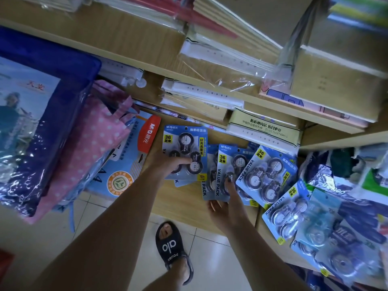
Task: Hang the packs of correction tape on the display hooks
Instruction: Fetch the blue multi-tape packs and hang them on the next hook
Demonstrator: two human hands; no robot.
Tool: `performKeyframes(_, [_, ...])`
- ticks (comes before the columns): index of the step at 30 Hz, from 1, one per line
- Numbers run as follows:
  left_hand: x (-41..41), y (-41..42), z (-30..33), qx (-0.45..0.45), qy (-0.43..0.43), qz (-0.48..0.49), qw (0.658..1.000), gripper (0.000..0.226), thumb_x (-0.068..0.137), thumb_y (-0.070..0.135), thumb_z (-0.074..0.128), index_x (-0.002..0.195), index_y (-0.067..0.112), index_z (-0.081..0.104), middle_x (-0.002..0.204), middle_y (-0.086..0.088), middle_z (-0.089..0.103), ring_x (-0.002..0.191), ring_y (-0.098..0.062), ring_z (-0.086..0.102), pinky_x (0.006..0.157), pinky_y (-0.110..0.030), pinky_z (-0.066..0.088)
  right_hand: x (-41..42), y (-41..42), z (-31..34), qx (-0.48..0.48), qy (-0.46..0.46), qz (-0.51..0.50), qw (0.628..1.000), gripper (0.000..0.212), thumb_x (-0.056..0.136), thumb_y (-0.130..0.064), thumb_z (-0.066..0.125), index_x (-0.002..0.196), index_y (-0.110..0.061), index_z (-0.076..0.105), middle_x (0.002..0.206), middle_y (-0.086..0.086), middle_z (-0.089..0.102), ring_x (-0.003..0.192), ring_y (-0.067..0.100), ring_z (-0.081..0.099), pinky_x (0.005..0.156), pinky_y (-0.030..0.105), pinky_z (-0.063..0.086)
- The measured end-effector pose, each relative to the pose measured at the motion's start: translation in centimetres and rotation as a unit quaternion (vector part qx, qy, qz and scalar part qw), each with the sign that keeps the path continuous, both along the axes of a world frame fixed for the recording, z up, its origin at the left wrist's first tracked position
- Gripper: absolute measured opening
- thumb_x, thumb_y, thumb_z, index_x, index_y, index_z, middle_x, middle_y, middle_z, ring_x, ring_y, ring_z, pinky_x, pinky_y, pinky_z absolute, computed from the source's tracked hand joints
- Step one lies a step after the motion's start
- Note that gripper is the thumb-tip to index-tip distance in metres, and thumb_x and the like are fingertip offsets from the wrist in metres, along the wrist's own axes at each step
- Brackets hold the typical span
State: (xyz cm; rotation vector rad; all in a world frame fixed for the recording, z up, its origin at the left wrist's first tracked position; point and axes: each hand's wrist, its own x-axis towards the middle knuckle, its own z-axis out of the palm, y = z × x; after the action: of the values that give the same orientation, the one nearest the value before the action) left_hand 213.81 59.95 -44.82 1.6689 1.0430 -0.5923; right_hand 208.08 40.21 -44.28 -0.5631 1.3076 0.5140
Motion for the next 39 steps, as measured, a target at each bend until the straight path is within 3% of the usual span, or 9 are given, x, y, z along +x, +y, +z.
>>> performKeyframes(3, [-0.6, -0.6, 0.4, -0.057, -0.044, 0.01, 0.997, 0.052, 0.075, 0.004, 0.09, 0.109, 0.025, 0.057, 0.091, 0.015, 0.063, 0.078, 0.003, 0.057, 0.06, -0.016, 0.041, -0.2, -0.4, 0.4, 0.008, -0.005, 0.002, 1.0, 0.032, 0.092, -0.025, 0.076, 0.12, -0.012, 0.067, 0.102, 0.008, 0.074, 0.096, 0.024, 0.068, 0.075, 0.035, 0.054])
performKeyframes(10, [-3.2, 0.2, 3.5, -0.036, -0.116, -0.022, 0.992, 0.058, 0.069, 0.005, 0.093, 0.119, 0.02, 0.069, 0.103, 0.006, 0.078, 0.086, -0.001, 0.075, 0.062, -0.016, 0.056, -1.6, -0.6, 3.4, 0.074, -0.102, -0.006, 0.992, 0.042, 0.091, -0.007, 0.063, 0.133, -0.01, 0.061, 0.109, 0.014, 0.075, 0.101, 0.029, 0.07, 0.079, 0.038, 0.063])
performKeyframes(14, [-5.6, 1.2, 8.7, -0.029, -0.12, 0.023, 0.992, 0.042, 0.073, 0.013, 0.093, 0.109, 0.018, 0.073, 0.096, 0.004, 0.078, 0.086, -0.01, 0.074, 0.071, -0.027, 0.053, -3.5, -0.6, 8.1, 0.098, -0.109, 0.008, 0.989, 0.044, 0.086, -0.004, 0.064, 0.13, -0.005, 0.064, 0.109, 0.018, 0.076, 0.091, 0.03, 0.077, 0.072, 0.038, 0.065])
performKeyframes(18, [-7.9, 2.3, 12.7, -0.019, -0.128, 0.069, 0.989, 0.067, 0.048, 0.051, 0.098, 0.107, 0.028, 0.075, 0.102, 0.001, 0.081, 0.092, -0.022, 0.077, 0.084, -0.045, 0.062, -5.1, -0.7, 12.8, 0.11, -0.12, 0.055, 0.985, 0.041, 0.085, -0.006, 0.066, 0.126, -0.002, 0.067, 0.106, 0.02, 0.077, 0.087, 0.03, 0.077, 0.081, 0.039, 0.055])
performKeyframes(22, [-9.6, 1.9, 20.1, -0.02, -0.182, 0.087, 0.979, 0.033, 0.078, 0.01, 0.089, 0.102, 0.028, 0.075, 0.094, 0.008, 0.082, 0.091, -0.019, 0.079, 0.08, -0.042, 0.061, -6.1, -2.2, 19.6, 0.122, -0.145, 0.061, 0.98, 0.042, 0.089, -0.007, 0.063, 0.129, 0.004, 0.067, 0.121, 0.022, 0.075, 0.095, 0.031, 0.074, 0.086, 0.038, 0.05])
performKeyframes(26, [-10.3, 1.1, 26.5, -0.005, -0.21, 0.114, 0.971, 0.041, 0.065, 0.027, 0.095, 0.101, 0.024, 0.077, 0.095, 0.004, 0.082, 0.093, -0.023, 0.078, 0.082, -0.051, 0.063, -6.2, -5.5, 24.9, 0.081, -0.173, 0.048, 0.98, 0.044, 0.098, -0.006, 0.057, 0.141, 0.003, 0.058, 0.129, 0.017, 0.073, 0.099, 0.029, 0.075, 0.068, 0.034, 0.064])
performKeyframes(31, [-9.2, -2.9, 34.3, -0.01, -0.291, 0.086, 0.953, 0.038, 0.079, 0.002, 0.088, 0.109, 0.021, 0.073, 0.089, 0.012, 0.08, 0.08, -0.001, 0.076, 0.06, -0.018, 0.058, -5.4, -8.8, 32.6, 0.061, -0.266, 0.043, 0.961, 0.028, 0.103, -0.004, 0.052, 0.123, -0.006, 0.071, 0.106, 0.012, 0.081, 0.081, 0.025, 0.081, 0.062, 0.035, 0.066])
performKeyframes(35, [-8.0, -8.2, 40.2, -0.016, -0.334, 0.051, 0.941, 0.019, 0.085, 0.001, 0.082, 0.089, 0.014, 0.069, 0.072, 0.003, 0.07, 0.063, -0.011, 0.068, 0.057, -0.031, 0.054, -5.1, -9.8, 38.6, 0.061, -0.344, 0.073, 0.934, 0.042, 0.085, -0.007, 0.066, 0.126, -0.009, 0.073, 0.114, 0.009, 0.079, 0.088, 0.02, 0.08, 0.067, 0.032, 0.066])
performKeyframes(39, [-7.9, -13.7, 45.4, -0.084, -0.381, 0.074, 0.918, 0.034, 0.096, 0.015, 0.074, 0.126, 0.027, 0.064, 0.111, 0.008, 0.078, 0.097, -0.007, 0.076, 0.07, -0.02, 0.058, -4.0, -10.6, 43.2, 0.002, -0.374, 0.081, 0.924, 0.05, 0.086, -0.01, 0.074, 0.136, -0.009, 0.064, 0.128, 0.011, 0.074, 0.1, 0.025, 0.077, 0.069, 0.034, 0.061])
